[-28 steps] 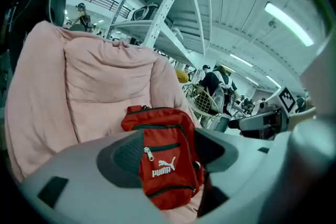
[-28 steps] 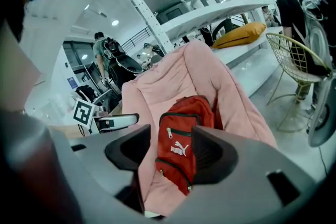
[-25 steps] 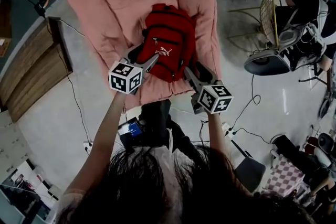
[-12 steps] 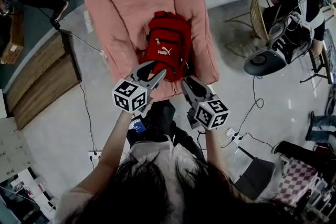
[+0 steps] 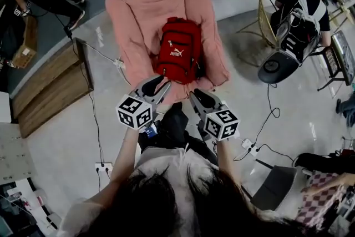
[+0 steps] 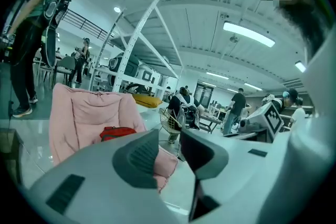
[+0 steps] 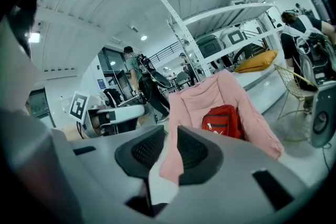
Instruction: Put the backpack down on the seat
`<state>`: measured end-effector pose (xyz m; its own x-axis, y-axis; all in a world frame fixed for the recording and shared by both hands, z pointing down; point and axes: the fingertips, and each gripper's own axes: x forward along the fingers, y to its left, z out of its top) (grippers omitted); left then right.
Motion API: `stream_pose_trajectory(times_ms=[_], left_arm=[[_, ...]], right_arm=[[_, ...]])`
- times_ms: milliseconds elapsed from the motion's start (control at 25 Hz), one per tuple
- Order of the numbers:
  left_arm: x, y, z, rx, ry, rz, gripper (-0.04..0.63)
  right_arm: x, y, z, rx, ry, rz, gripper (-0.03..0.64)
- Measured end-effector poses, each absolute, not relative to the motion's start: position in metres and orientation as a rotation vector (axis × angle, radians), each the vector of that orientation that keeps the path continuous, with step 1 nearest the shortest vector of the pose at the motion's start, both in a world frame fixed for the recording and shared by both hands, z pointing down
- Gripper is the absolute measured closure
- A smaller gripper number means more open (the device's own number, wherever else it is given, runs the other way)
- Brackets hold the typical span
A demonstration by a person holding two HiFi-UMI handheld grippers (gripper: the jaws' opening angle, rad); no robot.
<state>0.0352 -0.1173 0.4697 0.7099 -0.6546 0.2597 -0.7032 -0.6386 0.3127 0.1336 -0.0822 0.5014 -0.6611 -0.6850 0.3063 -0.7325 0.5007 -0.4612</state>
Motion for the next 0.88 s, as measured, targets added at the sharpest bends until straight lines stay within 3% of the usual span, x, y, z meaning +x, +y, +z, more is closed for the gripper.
stream_pose_trajectory(times_ms=[880], left_arm=[[0.026,-0.026,0.456,2.517,-1.055,0.181,0.482]], right_arm=[[0.099,-0.012,0.48,1.187,-2.689,0.829,0.541]])
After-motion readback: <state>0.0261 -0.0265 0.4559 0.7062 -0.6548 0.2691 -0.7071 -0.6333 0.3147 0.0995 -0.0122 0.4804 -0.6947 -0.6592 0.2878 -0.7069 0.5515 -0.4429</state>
